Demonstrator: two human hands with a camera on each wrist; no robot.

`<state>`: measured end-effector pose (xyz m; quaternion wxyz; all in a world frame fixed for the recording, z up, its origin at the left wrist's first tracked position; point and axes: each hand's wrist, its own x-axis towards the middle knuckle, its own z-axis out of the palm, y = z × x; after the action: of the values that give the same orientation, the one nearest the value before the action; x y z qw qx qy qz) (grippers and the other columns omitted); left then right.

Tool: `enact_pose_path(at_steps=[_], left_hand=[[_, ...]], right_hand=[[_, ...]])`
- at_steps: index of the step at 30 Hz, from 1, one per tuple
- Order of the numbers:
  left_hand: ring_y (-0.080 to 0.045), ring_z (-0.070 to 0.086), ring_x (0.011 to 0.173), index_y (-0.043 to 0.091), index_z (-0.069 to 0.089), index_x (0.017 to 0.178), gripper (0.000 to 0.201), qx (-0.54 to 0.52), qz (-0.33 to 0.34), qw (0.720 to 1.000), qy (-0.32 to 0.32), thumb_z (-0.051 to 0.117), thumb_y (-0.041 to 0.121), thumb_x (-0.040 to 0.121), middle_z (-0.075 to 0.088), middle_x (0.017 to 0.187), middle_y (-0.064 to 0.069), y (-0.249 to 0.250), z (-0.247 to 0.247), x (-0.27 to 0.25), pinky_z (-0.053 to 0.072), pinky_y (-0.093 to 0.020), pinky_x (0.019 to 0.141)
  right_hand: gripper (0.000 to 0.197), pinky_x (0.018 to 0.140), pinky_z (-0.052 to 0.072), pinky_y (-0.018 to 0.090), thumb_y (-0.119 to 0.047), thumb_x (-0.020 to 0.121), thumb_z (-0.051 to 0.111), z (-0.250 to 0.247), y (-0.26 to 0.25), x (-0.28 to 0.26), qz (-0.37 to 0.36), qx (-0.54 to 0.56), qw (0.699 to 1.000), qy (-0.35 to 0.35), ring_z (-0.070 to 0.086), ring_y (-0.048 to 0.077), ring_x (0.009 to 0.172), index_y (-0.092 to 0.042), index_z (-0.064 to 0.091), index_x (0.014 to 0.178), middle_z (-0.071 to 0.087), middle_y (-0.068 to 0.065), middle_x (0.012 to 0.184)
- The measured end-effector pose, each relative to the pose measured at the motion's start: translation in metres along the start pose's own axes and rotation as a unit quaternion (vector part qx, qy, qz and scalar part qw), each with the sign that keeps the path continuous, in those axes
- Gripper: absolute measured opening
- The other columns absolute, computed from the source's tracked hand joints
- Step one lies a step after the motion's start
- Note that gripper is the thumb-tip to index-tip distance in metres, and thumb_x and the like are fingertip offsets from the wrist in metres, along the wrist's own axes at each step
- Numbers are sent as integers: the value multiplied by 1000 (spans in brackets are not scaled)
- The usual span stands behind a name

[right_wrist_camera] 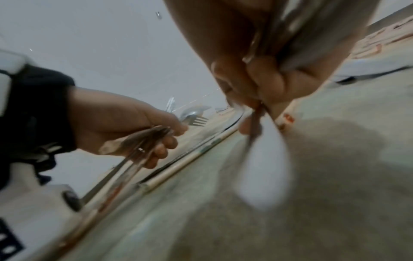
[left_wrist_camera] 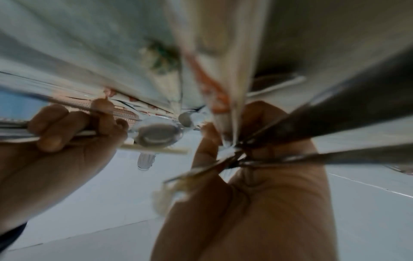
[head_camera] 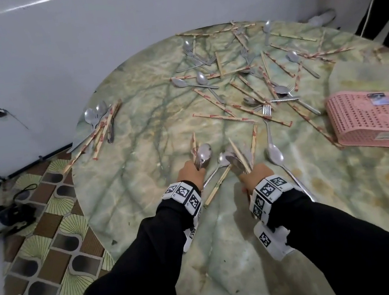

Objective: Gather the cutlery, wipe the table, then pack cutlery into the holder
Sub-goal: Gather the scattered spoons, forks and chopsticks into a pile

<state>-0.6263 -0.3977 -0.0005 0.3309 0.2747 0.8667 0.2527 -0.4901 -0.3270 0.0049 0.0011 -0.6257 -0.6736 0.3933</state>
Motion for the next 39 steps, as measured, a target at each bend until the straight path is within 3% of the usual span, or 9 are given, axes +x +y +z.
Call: enact_pose_path(at_steps=[3,6,11,15,22,25,30,35,39], left_hand=[[-31,60,103,2,56,114,41,28,12,999,-18,67,25,82,63,113,-15,5,5,2,44,-28,77],[-28,62,102,0,60,108,44,70,-4,997,-20,77,21,74,64,112,-14,8,6,7,46,-27,78],[-26,64,99,-1,63,104,43,94,-10,995,-21,79,22,71,66,109,-15,11,5,13,48,-26,77],[-26,64,97,-2,63,103,39,102,-12,994,-24,77,17,73,66,108,-15,13,6,15,46,-24,71],[-29,67,90,-6,63,99,30,109,8,994,-21,69,11,74,67,101,-18,14,6,14,47,-24,64],[-29,66,87,-2,64,93,24,81,1,996,-25,68,12,73,66,94,-16,12,3,18,49,-25,66],[-29,64,68,-1,66,81,20,-60,15,996,-56,67,18,76,60,65,-10,20,5,20,51,-32,60],[-22,45,53,6,51,70,22,-157,33,980,-120,44,9,91,47,62,-10,53,21,15,35,-28,57],[-19,46,47,6,46,90,10,-200,25,973,-109,37,9,94,47,61,-6,75,46,11,41,-27,50]], right_hand=[[32,75,49,35,-11,88,50,11,-6,-1,16,96,995,29,64,36,94,7,52,114,64,25,106],[40,86,50,40,-25,91,48,19,-14,0,40,157,987,18,62,37,97,3,46,119,62,22,109],[28,65,43,28,-30,79,62,21,-22,2,28,104,994,-37,55,26,70,-3,58,86,58,11,77],[22,51,40,23,-20,75,66,23,-31,8,18,28,999,-36,54,25,62,-1,58,84,57,9,71],[19,62,39,25,-23,84,58,19,-34,14,-26,-50,997,-48,54,25,72,-9,59,97,55,4,71],[20,65,39,27,-28,87,54,17,-35,11,-28,-75,995,-51,53,25,74,-8,55,89,54,6,74],[26,67,39,27,-28,89,52,-12,-29,10,-67,-18,996,-54,52,25,77,-5,62,96,55,9,83],[32,58,37,26,-17,88,52,-57,-5,22,-96,88,991,-11,49,22,63,-16,48,56,47,2,57],[21,50,38,27,-8,89,47,-83,25,27,-93,188,978,-3,44,23,48,-5,51,69,49,12,58]])
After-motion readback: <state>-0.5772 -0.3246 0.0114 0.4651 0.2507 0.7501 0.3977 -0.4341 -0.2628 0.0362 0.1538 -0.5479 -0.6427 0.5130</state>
